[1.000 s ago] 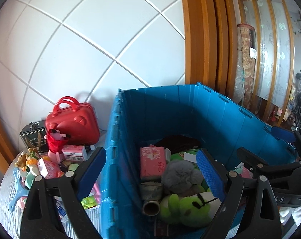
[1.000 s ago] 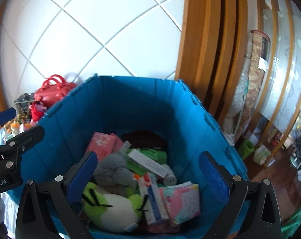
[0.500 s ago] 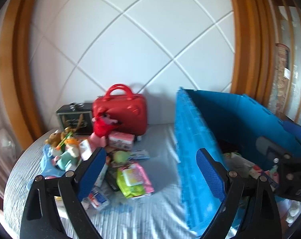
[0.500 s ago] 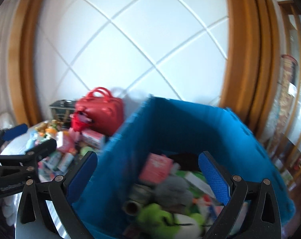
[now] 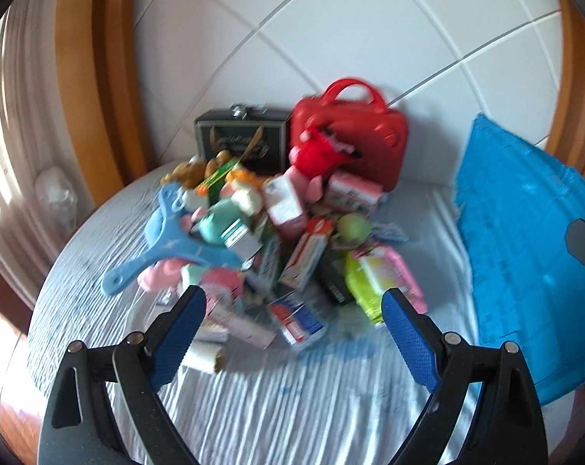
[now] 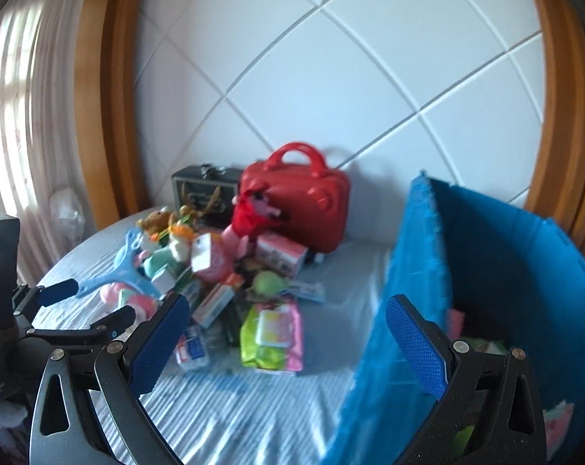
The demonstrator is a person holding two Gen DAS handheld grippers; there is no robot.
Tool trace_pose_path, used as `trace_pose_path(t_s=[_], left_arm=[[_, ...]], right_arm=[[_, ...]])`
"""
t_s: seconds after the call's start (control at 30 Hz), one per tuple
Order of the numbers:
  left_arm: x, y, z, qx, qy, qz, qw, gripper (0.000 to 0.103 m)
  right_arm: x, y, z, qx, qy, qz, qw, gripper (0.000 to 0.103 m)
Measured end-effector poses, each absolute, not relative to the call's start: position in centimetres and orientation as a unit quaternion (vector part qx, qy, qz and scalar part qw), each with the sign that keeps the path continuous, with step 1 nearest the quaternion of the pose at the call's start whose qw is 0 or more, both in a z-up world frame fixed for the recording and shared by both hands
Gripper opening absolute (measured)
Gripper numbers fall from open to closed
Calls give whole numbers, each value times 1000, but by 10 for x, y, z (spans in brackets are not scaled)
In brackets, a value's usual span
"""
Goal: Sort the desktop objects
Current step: 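Move both tools back over the pile on the bed, then grasp white paper towel roll with left tool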
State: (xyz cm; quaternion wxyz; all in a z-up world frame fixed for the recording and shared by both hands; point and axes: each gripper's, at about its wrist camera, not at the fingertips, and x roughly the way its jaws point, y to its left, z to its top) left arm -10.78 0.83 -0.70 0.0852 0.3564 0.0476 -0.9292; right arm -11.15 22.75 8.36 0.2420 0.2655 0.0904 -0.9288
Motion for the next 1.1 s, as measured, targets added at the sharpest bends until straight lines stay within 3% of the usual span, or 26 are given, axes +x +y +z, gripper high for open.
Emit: trace_pose_path(t_s=[0.67, 0.83, 1.1], left_arm=[[-103, -123, -151, 500, 145, -830, 203, 93], [-114, -127, -167, 505, 170, -823, 196, 93], [-136, -116, -199, 541, 146, -805, 195, 93]], right_arm=[[-160, 128, -71, 414, 139, -848, 299, 103], [-168, 113, -100, 440, 157, -828, 311, 103], [-187, 105, -123, 466, 172, -808, 316, 103]])
